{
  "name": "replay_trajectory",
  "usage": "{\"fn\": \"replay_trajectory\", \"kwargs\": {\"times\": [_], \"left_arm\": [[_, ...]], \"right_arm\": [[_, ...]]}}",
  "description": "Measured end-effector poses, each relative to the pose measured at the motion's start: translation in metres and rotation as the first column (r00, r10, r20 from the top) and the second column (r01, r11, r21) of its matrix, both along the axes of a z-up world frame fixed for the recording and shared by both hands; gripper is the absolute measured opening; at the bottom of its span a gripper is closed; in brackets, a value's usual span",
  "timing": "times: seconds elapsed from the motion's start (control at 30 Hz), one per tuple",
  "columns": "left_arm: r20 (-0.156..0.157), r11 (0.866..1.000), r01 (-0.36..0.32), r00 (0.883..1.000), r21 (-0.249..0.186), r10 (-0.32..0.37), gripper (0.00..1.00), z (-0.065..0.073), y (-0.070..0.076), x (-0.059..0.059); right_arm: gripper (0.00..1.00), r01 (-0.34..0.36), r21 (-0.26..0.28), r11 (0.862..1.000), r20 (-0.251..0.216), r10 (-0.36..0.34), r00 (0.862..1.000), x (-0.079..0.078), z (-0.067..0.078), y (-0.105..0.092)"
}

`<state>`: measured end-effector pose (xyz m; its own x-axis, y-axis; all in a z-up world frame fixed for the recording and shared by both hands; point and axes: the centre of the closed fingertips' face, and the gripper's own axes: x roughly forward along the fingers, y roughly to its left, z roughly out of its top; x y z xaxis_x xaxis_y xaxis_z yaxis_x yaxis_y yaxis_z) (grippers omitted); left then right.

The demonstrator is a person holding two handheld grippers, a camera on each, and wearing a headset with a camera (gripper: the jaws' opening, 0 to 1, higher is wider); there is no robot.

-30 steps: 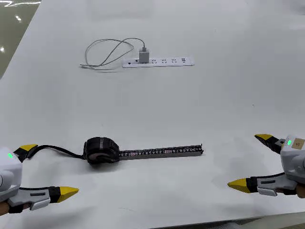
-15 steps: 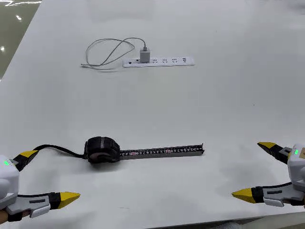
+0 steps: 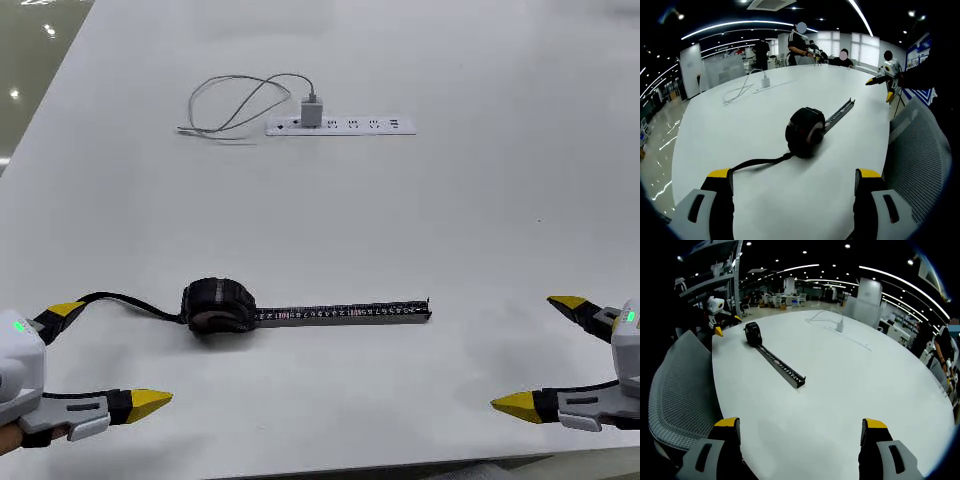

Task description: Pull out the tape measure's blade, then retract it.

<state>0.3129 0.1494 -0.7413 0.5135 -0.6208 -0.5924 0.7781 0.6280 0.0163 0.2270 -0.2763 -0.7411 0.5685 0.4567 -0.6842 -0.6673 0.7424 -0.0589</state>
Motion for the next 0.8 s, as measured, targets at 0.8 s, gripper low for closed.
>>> {"fn": "replay_trajectory", "kwargs": {"times": [0.8], "left_arm": [[-0.012, 0.999, -0.044, 0.999, -0.008, 0.043, 0.99, 0.005, -0.008, 0.008]], "right_arm": [[0.99, -0.023, -0.033, 0.999, -0.020, 0.022, 1.000, 0.003, 0.003, -0.009]]}}
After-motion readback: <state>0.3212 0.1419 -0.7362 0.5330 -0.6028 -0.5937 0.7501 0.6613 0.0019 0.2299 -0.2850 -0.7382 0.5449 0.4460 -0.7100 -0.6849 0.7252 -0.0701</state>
